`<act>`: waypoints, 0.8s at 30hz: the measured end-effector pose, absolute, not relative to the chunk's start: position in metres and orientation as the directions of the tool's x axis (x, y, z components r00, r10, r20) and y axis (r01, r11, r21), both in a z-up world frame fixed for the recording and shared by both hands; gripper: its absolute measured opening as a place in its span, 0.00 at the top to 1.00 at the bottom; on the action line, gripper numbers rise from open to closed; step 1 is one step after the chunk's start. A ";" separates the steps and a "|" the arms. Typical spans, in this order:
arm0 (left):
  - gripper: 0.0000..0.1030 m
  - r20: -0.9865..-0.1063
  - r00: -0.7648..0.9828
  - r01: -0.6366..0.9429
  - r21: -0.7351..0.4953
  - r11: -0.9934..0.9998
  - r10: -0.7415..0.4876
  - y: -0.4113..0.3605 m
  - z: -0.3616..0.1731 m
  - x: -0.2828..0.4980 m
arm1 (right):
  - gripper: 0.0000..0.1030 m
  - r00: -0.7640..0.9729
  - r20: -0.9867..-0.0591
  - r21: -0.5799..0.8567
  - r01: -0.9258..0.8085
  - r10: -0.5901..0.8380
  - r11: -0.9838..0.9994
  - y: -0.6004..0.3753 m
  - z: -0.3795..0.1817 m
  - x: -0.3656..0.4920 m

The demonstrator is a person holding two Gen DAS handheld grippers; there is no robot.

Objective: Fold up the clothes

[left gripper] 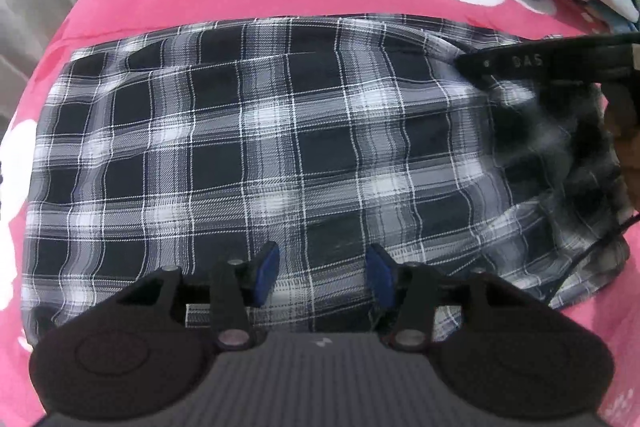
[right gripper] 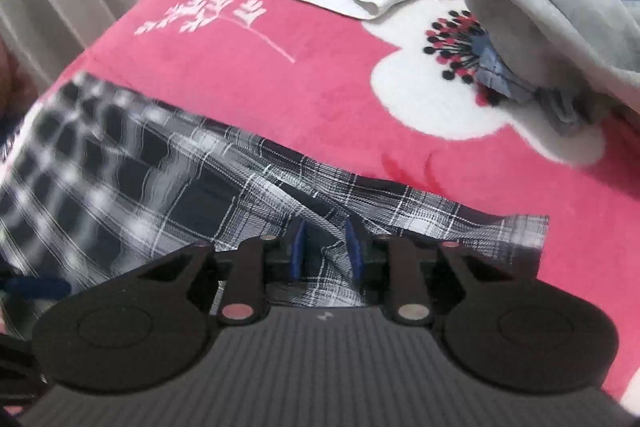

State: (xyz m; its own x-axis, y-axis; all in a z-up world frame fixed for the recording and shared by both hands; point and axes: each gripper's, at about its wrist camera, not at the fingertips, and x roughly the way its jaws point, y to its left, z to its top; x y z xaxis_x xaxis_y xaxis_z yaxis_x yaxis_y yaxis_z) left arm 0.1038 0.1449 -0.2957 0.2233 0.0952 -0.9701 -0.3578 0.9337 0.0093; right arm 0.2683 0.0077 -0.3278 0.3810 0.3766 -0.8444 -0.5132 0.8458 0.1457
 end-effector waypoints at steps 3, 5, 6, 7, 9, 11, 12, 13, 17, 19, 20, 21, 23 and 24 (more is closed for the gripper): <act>0.51 -0.971 0.217 -0.364 0.020 0.931 0.105 0.143 -0.296 0.105 | 0.81 0.379 -0.844 0.154 -0.506 0.379 0.848 0.007 -0.329 0.268; 0.51 -0.971 0.213 -0.371 0.024 0.928 0.110 0.143 -0.296 0.106 | 0.81 0.375 -0.846 0.158 -0.501 0.378 0.851 0.006 -0.328 0.268; 0.51 -0.971 0.211 -0.374 0.026 0.927 0.112 0.143 -0.296 0.107 | 0.81 0.374 -0.847 0.157 -0.501 0.377 0.851 0.006 -0.328 0.268; 0.51 -0.971 0.209 -0.378 0.027 0.925 0.114 0.143 -0.296 0.107 | 0.81 0.375 -0.847 0.157 -0.500 0.376 0.852 0.006 -0.327 0.268; 0.51 -0.972 0.204 -0.381 0.032 0.924 0.118 0.142 -0.296 0.108 | 0.81 0.376 -0.847 0.157 -0.499 0.376 0.852 0.007 -0.326 0.269; 0.51 -0.972 0.200 -0.383 0.036 0.923 0.121 0.142 -0.296 0.109 | 0.81 0.375 -0.848 0.156 -0.499 0.375 0.852 0.007 -0.326 0.269; 0.51 -0.973 0.198 -0.385 0.038 0.922 0.123 0.141 -0.296 0.109 | 0.81 0.374 -0.848 0.156 -0.499 0.375 0.852 0.007 -0.325 0.269; 0.51 -0.973 0.197 -0.386 0.038 0.922 0.123 0.142 -0.295 0.109 | 0.81 0.374 -0.848 0.156 -0.500 0.375 0.852 0.007 -0.325 0.269; 0.51 -0.973 0.196 -0.392 0.037 0.919 0.123 0.142 -0.295 0.110 | 0.81 0.371 -0.850 0.156 -0.500 0.374 0.852 0.007 -0.325 0.270; 0.51 -0.973 0.197 -0.393 0.038 0.919 0.124 0.142 -0.295 0.110 | 0.81 0.371 -0.851 0.155 -0.501 0.373 0.852 0.008 -0.325 0.270; 0.51 -0.972 0.198 -0.393 0.038 0.919 0.124 0.142 -0.295 0.110 | 0.81 0.371 -0.851 0.154 -0.501 0.372 0.852 0.008 -0.325 0.270; 0.51 -0.972 0.198 -0.394 0.038 0.918 0.125 0.142 -0.295 0.111 | 0.81 0.371 -0.851 0.155 -0.500 0.372 0.852 0.008 -0.325 0.270; 0.51 -0.972 0.199 -0.395 0.037 0.918 0.125 0.143 -0.295 0.111 | 0.81 0.372 -0.851 0.153 -0.500 0.371 0.853 0.008 -0.325 0.270; 0.51 -0.972 0.199 -0.395 0.037 0.918 0.125 0.143 -0.295 0.111 | 0.81 0.372 -0.851 0.152 -0.500 0.370 0.852 0.009 -0.325 0.270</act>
